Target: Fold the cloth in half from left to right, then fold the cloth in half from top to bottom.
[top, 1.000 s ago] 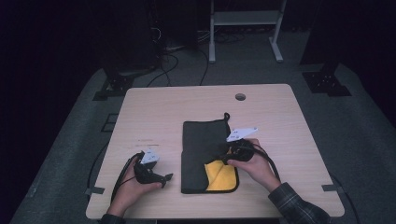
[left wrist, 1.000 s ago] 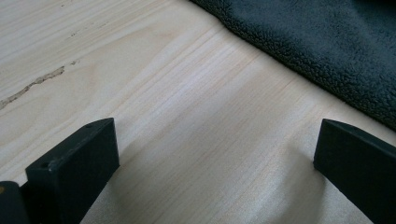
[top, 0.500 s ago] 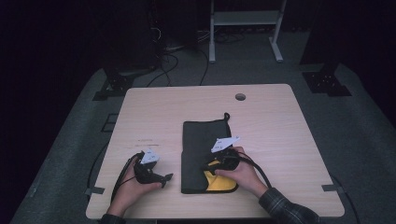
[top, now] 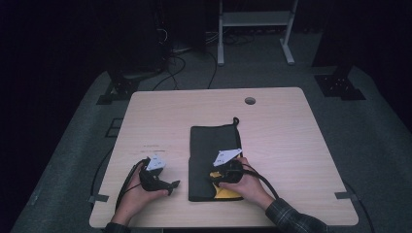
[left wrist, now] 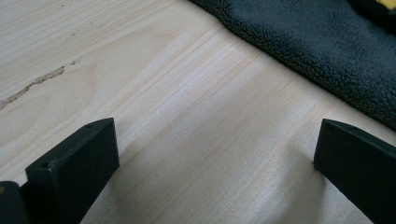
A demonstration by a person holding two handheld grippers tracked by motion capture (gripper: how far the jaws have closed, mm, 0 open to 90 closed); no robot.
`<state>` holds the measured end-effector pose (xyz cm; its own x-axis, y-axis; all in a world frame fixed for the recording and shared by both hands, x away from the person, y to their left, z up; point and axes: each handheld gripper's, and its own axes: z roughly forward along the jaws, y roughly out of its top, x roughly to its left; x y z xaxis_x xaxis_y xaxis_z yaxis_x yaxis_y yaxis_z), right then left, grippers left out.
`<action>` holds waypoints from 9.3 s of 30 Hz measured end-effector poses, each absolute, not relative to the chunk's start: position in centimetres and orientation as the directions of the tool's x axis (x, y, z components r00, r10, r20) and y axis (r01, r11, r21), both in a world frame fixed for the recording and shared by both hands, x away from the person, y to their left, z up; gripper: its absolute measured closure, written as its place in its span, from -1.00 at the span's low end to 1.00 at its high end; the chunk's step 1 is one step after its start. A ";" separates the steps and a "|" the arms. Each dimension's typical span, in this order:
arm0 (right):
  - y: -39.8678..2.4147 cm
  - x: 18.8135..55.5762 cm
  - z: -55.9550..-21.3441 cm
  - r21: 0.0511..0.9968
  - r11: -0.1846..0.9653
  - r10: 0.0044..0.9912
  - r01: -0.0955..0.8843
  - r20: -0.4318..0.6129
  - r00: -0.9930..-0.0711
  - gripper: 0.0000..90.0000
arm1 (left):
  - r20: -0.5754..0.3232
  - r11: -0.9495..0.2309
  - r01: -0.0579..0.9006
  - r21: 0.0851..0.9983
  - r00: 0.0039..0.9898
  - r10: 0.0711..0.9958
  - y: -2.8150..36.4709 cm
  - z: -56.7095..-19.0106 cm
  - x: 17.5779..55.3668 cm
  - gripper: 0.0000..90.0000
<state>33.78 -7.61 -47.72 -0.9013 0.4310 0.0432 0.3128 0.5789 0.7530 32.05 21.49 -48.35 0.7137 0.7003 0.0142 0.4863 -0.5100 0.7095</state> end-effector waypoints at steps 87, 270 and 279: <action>-19.1 35.1 -44.7 0.778 0.460 0.592 0.429 0.092 -0.801 -0.14 | -0.038 -0.444 0.481 0.756 0.709 0.704 20.6 -45.6 36.3 -0.26; -18.3 30.9 -47.3 0.755 0.553 0.385 0.352 0.143 -0.912 0.65 | -0.140 -0.571 0.460 0.680 0.845 0.515 15.3 -45.9 29.5 0.68; -20.4 31.4 -46.5 0.796 0.466 0.492 0.386 0.129 -0.861 -0.09 | -0.071 -0.517 0.440 0.734 0.807 0.587 17.0 -44.7 29.6 -0.04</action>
<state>31.44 -20.41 -46.55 -0.8608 0.4922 0.1292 0.3860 0.4660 0.7961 29.59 17.03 -44.74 0.8067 0.5867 -0.0708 0.4403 -0.5168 0.7342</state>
